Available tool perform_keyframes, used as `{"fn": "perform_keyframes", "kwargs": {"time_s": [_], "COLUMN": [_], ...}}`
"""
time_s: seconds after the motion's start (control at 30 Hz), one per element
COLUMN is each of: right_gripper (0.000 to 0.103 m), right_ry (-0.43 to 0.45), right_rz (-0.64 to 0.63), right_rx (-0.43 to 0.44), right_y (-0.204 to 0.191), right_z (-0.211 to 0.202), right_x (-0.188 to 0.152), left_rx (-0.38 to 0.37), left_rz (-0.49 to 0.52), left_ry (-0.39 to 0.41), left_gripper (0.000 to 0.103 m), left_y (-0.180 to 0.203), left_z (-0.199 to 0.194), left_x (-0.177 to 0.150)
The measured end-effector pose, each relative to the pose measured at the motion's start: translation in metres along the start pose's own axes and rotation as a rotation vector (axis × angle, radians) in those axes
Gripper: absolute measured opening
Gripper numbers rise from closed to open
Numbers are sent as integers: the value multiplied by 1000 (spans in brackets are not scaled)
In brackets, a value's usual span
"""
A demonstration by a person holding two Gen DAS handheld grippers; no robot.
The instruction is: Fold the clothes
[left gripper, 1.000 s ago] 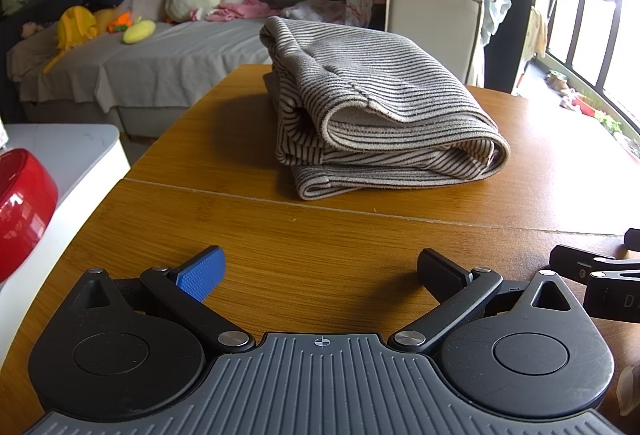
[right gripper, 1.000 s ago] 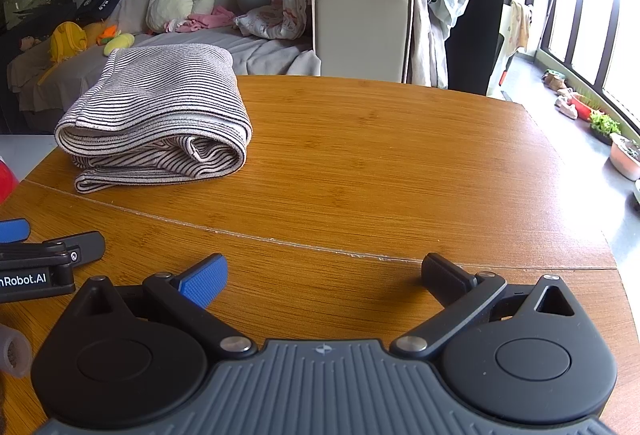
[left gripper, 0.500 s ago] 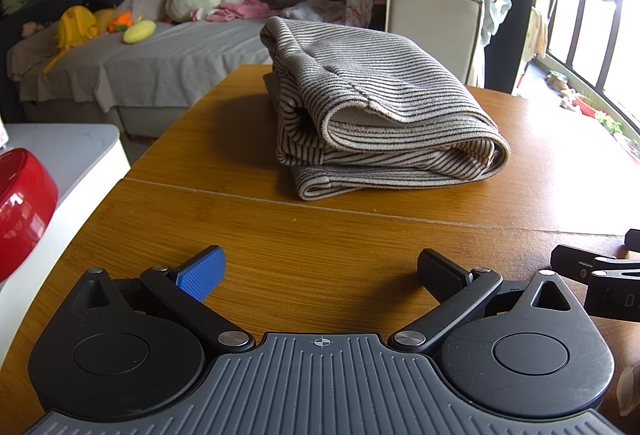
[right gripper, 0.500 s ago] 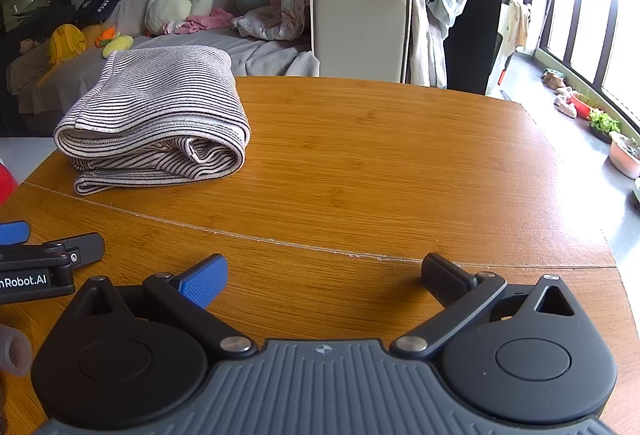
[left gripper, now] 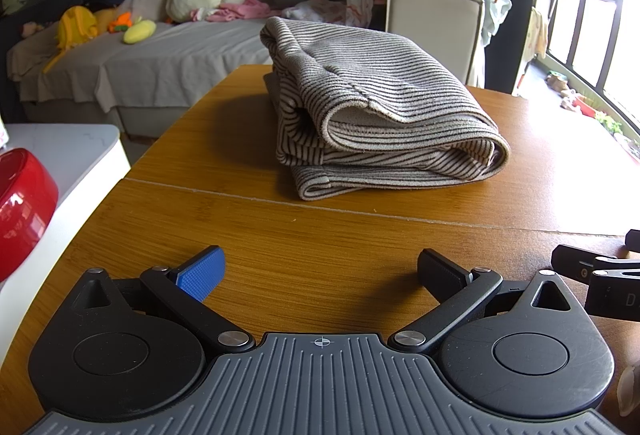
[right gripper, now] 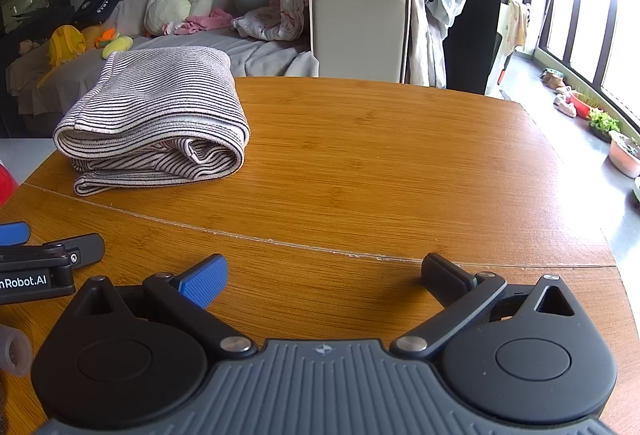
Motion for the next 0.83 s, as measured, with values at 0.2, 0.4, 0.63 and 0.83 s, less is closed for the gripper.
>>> {"fn": "perform_keyframes", "kwargs": {"time_s": [0.2,0.4,0.63,0.83], "right_gripper": [103,103,103,103], "right_ry": [1,2,3,4], "right_rz": [1,5,8,10], "right_rx": [0,0,0,0], "right_y": [1,1,1,1], "right_z": [0,0,-1,0], "right_x": [0,0,0,0], "left_rx": [0,0,0,1], "left_rz": [0,0,1,1], "left_ry": [0,0,0,0], "left_gripper": [103,103,103,103], "left_y": [0,0,0,0], "left_z": [0,0,-1,-1], "left_x": [0,0,0,0]}}
Point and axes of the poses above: each gripper's, at about its wrist camera, not at the fingertips, and z roughly the way its jaws point, y to its right, x to its top, the point moved 4 cm from there along z, roughly the way its jaws point, and after that the axes turned 14 degrees about y, right-handed, at the moved point
